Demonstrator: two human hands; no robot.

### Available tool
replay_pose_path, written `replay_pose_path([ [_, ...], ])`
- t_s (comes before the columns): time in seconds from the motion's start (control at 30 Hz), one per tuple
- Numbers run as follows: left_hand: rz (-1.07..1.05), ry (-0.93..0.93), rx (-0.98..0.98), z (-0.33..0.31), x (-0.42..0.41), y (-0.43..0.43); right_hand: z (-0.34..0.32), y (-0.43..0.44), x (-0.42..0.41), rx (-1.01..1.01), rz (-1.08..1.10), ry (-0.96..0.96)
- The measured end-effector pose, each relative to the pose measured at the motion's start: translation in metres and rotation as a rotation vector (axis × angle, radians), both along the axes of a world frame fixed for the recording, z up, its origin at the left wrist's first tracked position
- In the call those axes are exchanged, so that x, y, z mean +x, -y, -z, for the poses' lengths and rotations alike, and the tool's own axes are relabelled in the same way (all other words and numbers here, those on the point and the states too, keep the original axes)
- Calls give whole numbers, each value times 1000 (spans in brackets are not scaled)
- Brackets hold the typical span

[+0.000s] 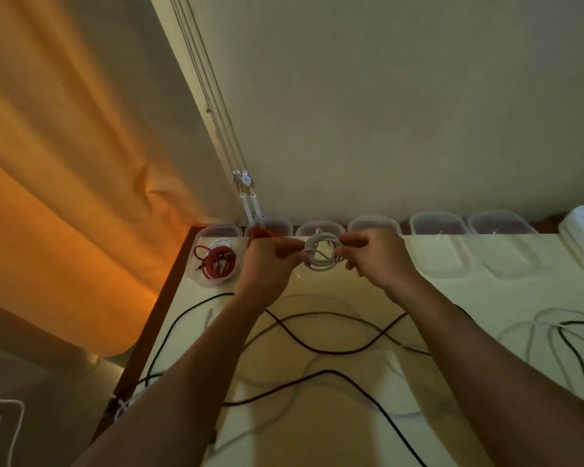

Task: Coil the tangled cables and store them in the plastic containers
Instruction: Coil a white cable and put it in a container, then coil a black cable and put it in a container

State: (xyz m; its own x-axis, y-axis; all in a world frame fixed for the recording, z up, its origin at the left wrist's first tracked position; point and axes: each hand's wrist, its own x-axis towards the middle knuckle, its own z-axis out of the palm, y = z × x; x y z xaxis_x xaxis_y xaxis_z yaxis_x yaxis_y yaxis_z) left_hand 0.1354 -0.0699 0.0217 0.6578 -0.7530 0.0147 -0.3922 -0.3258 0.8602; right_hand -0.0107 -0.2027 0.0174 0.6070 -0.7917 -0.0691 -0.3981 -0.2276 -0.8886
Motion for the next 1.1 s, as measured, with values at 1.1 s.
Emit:
replay_pose_path([
  [1.1,88,622,342,64,46,81,56,62,57,-712,-203,-455],
])
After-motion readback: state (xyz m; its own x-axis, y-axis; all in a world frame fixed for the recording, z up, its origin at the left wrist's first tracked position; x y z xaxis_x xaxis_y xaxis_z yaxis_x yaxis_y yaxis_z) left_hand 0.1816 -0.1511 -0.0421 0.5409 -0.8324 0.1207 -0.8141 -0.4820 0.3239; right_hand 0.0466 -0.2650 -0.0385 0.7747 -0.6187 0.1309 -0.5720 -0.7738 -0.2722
